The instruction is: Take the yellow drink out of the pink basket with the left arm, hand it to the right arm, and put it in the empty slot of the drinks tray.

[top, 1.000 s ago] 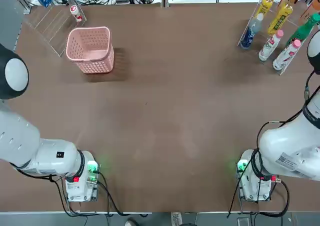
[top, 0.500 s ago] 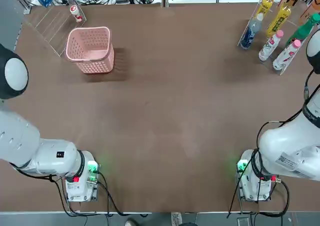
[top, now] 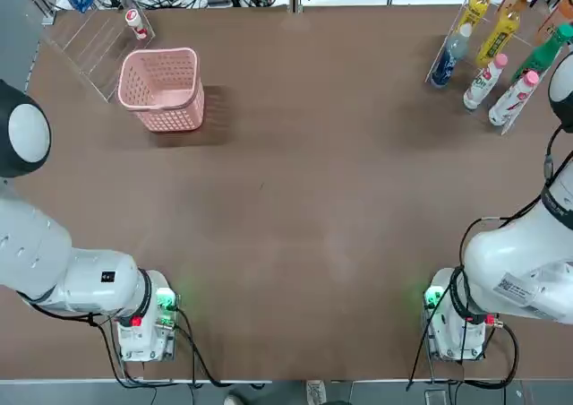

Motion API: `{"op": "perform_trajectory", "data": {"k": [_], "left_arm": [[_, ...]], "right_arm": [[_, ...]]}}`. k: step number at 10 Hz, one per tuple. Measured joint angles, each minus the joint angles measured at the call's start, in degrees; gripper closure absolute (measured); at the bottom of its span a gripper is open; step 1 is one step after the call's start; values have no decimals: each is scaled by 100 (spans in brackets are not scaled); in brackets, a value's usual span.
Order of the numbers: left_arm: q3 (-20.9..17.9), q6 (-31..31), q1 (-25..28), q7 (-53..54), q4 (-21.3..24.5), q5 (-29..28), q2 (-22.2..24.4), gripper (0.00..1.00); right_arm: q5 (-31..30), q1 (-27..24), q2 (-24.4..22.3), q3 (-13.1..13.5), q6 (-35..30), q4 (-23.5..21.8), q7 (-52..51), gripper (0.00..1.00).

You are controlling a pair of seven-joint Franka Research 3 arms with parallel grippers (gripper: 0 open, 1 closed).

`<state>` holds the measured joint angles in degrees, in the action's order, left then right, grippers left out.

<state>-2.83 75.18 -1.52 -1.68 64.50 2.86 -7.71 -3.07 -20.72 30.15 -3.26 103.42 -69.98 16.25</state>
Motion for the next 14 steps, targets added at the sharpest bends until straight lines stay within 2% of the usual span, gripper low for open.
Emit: {"op": "perform_trajectory", "data": {"k": [1, 3, 4, 6, 8, 12, 14], "left_arm": [[0, 0, 0, 1, 0, 0, 0, 0], [-2, 0, 2, 46, 0, 0, 0, 0], [-7, 0, 5, 88, -1, 0, 0, 0], [-17, 0, 6, 140, -1, 0, 1, 0], [-25, 0, 7, 147, -1, 0, 1, 0], [-32, 0, 7, 148, -2, 0, 1, 0], [-33, 0, 7, 148, -2, 0, 1, 0]], "right_arm": [[0, 0, -8, -1, -1, 11, -1, 33], [25, -4, -137, -4, -266, 57, -62, 6], [56, -7, -284, -12, -504, 78, -155, 1], [88, 32, -734, -129, -1096, 133, -239, 1], [107, 284, -1203, -213, -1734, 144, -253, 1], [63, 1622, -2037, -233, -2148, 133, -143, 1], [55, 1948, -2370, -209, -2157, 49, -131, 1]]}}
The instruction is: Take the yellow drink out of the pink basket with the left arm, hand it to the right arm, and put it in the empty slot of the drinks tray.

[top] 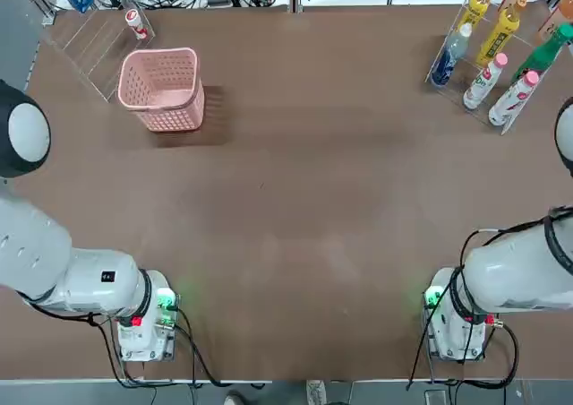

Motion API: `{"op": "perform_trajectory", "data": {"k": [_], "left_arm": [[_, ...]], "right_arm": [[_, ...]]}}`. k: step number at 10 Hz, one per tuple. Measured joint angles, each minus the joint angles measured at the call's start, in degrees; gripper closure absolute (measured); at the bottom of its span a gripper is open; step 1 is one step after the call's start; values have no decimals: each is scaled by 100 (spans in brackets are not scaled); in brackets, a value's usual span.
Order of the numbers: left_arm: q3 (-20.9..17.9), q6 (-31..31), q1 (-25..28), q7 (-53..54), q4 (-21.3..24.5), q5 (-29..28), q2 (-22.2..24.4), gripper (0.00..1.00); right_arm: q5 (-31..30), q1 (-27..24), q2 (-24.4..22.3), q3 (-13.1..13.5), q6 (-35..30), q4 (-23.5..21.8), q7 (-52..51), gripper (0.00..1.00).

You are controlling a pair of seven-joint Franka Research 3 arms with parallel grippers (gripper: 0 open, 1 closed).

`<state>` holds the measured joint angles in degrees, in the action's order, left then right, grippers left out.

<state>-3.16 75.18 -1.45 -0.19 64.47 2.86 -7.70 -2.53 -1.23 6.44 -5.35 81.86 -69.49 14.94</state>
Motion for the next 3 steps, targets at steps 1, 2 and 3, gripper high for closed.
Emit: {"op": "perform_trajectory", "data": {"k": [1, 2, 3], "left_arm": [[0, 0, -2, 0, 0, 0, 0, 0], [1, 0, -3, 0, 0, 0, 0, 0], [0, 0, -1, 0, -1, 0, 1, 0]], "right_arm": [[-5, 166, -179, 84, 1, -149, -3, 1], [-26, 245, -309, 193, 8, -303, -103, 1], [-36, 167, -360, 274, 110, -434, -303, 1]]}}
